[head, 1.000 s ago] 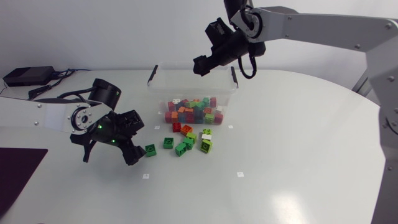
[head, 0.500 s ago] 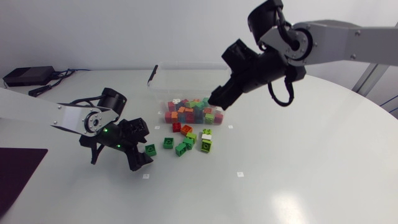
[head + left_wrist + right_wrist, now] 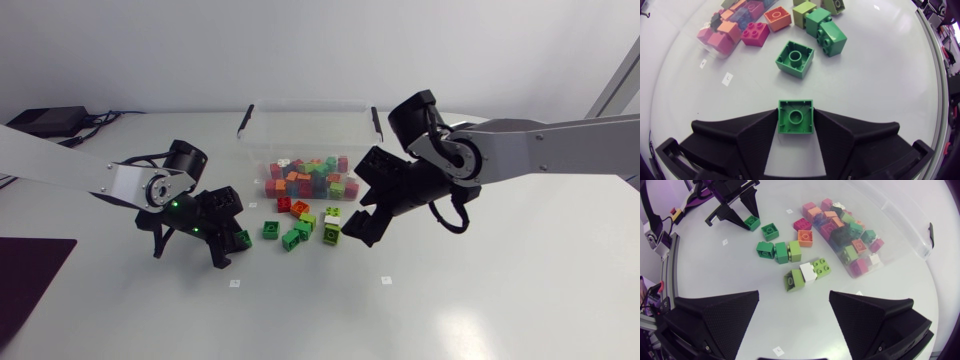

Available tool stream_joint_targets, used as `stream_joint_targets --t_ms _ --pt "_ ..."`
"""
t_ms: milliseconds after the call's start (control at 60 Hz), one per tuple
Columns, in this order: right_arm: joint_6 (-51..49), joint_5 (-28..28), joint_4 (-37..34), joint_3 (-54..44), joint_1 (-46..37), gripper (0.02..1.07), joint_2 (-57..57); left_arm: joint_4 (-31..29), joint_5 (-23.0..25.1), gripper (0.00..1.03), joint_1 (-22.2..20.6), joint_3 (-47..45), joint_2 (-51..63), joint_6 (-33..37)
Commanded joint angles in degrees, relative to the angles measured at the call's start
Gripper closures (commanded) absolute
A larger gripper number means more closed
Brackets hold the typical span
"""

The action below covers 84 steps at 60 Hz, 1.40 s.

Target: Place the duplo bricks in the container

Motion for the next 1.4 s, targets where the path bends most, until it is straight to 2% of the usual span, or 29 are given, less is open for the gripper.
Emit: stream_joint_targets --t_ms 0,450,600,817,1100,1383 --pt "-1.97 -0.28 0.73 -2.44 0.68 0.07 1.98 -2.11 1.65 0.64 0.12 1.41 -1.48 1.07" --pt "-4.17 0.07 2.32 0.37 0.76 0.07 10.33 -15.73 5.96 0.64 -3.83 7.21 -15.90 -1.57" --pt "-2.68 -0.19 1.96 2.21 1.03 0.07 12.09 -17.75 6.75 0.64 -5.24 12.22 -17.21 -3.94" --pt "-2.41 -1.16 1.17 2.48 1.20 0.07 12.70 -18.19 7.89 0.64 -5.24 22.15 -14.14 -8.51" --pt "-1.89 -1.95 0.47 2.13 1.56 0.07 12.44 -19.42 8.95 0.64 -4.89 36.65 -4.82 -12.90" --pt "-1.80 -2.30 0.29 1.69 1.47 0.07 11.91 -19.42 9.56 0.63 -3.39 47.02 3.44 -16.59"
